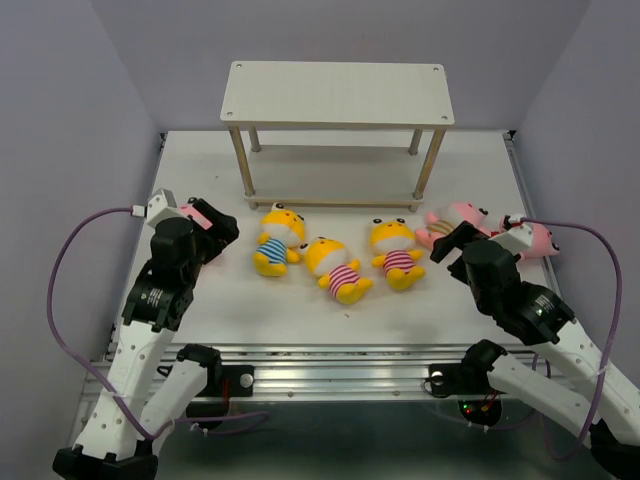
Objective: Place and organize the stuffed toys onto the shelf
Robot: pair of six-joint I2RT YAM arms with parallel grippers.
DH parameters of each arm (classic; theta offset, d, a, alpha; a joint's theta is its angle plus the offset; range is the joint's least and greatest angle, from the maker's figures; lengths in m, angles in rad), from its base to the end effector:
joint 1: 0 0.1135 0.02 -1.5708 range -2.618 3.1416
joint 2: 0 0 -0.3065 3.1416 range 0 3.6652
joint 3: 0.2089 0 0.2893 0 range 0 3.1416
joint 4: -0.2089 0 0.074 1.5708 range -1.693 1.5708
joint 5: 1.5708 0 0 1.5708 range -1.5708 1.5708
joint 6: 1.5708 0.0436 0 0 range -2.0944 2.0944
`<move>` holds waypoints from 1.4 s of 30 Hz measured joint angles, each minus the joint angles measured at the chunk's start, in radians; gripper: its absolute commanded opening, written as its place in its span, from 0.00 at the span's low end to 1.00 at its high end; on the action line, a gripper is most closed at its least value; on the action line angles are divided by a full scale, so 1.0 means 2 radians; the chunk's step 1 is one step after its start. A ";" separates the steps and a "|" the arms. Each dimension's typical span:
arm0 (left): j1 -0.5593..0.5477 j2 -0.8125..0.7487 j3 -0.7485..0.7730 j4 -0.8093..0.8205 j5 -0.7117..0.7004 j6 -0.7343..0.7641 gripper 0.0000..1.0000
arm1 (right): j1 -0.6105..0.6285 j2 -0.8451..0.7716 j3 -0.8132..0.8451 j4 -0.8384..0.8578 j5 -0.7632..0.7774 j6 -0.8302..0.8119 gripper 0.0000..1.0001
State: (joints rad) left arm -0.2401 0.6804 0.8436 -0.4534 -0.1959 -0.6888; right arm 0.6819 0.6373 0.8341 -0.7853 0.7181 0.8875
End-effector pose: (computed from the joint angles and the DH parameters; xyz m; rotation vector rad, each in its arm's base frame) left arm 0.1605 -0.0306 0.3781 -0.5512 1.7983 -0.4612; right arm 0.1177 0.0586 0.3507 0.5954 1.9187 0.2213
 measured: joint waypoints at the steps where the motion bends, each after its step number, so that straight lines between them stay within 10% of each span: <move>1: 0.000 0.000 0.000 -0.002 0.000 0.000 0.99 | 0.000 0.000 0.000 0.000 -0.001 0.000 1.00; 42: 0.000 0.037 -0.010 -0.021 0.014 0.004 0.99 | -0.004 0.170 -0.092 0.091 -0.071 0.080 0.93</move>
State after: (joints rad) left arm -0.2401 0.7551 0.8238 -0.4950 -0.1684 -0.6804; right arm 0.6731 0.9779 0.6502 -0.6037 0.5762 1.0477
